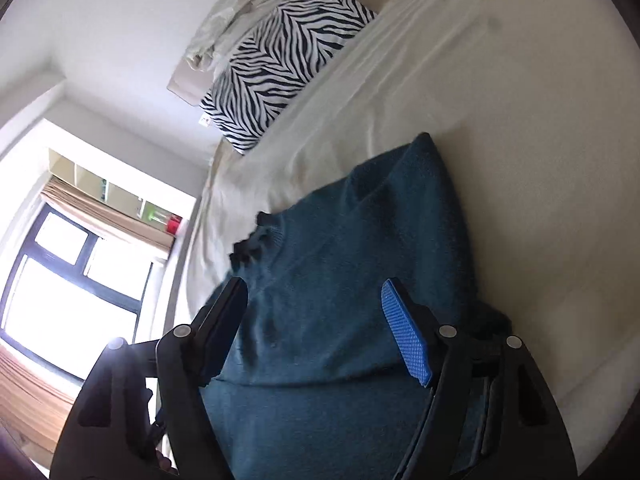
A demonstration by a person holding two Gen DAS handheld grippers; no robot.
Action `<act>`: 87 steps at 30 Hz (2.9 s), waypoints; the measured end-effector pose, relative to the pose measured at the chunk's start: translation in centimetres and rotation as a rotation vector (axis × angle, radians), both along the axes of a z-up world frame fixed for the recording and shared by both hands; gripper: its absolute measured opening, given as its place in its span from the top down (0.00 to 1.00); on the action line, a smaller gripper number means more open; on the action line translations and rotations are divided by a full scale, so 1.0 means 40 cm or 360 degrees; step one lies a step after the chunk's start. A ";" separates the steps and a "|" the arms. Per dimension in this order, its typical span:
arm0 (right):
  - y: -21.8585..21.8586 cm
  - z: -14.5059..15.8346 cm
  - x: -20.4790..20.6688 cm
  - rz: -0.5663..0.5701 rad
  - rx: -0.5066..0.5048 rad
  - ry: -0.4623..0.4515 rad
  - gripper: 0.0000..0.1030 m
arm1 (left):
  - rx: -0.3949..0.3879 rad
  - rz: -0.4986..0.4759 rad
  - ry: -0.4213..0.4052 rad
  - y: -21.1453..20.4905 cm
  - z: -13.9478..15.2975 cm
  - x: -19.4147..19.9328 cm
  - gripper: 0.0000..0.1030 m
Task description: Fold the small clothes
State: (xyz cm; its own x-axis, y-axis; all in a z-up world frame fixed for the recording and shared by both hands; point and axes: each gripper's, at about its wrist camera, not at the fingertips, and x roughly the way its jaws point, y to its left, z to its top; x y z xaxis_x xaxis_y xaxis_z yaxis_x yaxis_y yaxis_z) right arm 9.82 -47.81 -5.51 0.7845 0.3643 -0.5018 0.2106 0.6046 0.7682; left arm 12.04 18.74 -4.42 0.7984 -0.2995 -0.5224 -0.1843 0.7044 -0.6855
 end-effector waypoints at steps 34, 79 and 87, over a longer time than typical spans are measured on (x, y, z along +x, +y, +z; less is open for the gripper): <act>0.310 0.020 -0.176 0.0209 0.0182 0.0026 0.33 | 0.1310 -0.0705 -0.0138 -0.530 0.059 0.132 0.87; 0.315 0.086 0.164 0.0379 -0.0434 0.0327 0.93 | 0.0634 -0.0508 0.0073 -0.239 -0.104 -0.072 0.27; 0.253 0.008 0.152 0.0342 -0.0428 0.0376 0.93 | 0.0630 -0.0505 0.0109 -0.247 -0.094 -0.056 0.28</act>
